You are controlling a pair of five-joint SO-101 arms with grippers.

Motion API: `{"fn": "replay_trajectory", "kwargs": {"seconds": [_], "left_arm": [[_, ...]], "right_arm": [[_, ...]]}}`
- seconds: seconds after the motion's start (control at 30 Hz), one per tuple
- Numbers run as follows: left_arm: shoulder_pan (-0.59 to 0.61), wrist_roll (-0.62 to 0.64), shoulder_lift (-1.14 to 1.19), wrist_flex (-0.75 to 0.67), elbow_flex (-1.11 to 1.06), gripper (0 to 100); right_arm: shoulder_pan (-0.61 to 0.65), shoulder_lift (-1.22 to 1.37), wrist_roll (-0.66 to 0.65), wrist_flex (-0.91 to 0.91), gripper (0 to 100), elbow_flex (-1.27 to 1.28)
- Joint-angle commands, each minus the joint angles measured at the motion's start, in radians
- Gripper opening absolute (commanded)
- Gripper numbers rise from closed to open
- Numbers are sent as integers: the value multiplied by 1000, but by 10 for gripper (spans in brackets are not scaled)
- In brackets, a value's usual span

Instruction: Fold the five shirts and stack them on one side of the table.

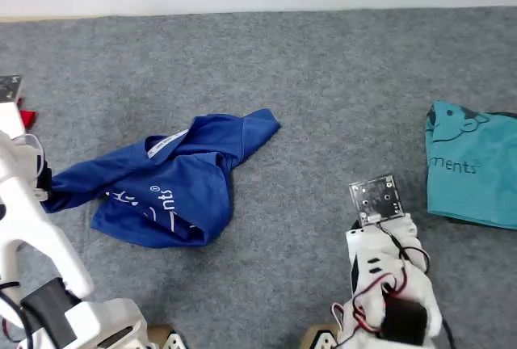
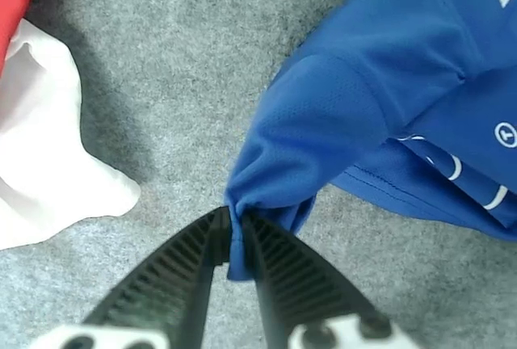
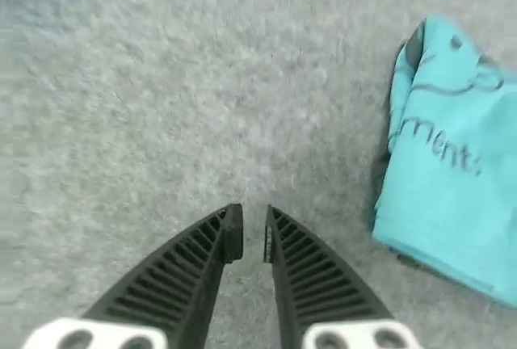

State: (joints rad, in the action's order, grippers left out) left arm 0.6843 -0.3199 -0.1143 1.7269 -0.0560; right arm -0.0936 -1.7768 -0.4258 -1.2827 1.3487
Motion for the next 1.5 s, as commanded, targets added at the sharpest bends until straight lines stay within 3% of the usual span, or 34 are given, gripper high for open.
{"fn": "replay_trajectory", "kwargs": {"seconds": [0.0,0.2,0.4,0.8,1.1,1.33,1.47], "left_arm": [[6,18,-15,15,7,2],[6,37,-15,15,7,2],[6,46,-15,17,7,2],[3,71,-15,15,7,2],[3,71,-15,12,7,2],[5,71,-15,12,7,2],[5,71,-15,14,7,2]], "right_arm": [[48,168,-12,-31,35,-169],[120,696,-8,-36,13,-554],[242,1227,-11,-166,14,-987],[536,2003,-12,-343,15,-1778],[673,2391,-14,-437,23,-2271],[730,2555,-14,-498,207,-2463],[759,2585,-14,-498,236,-2478]]}}
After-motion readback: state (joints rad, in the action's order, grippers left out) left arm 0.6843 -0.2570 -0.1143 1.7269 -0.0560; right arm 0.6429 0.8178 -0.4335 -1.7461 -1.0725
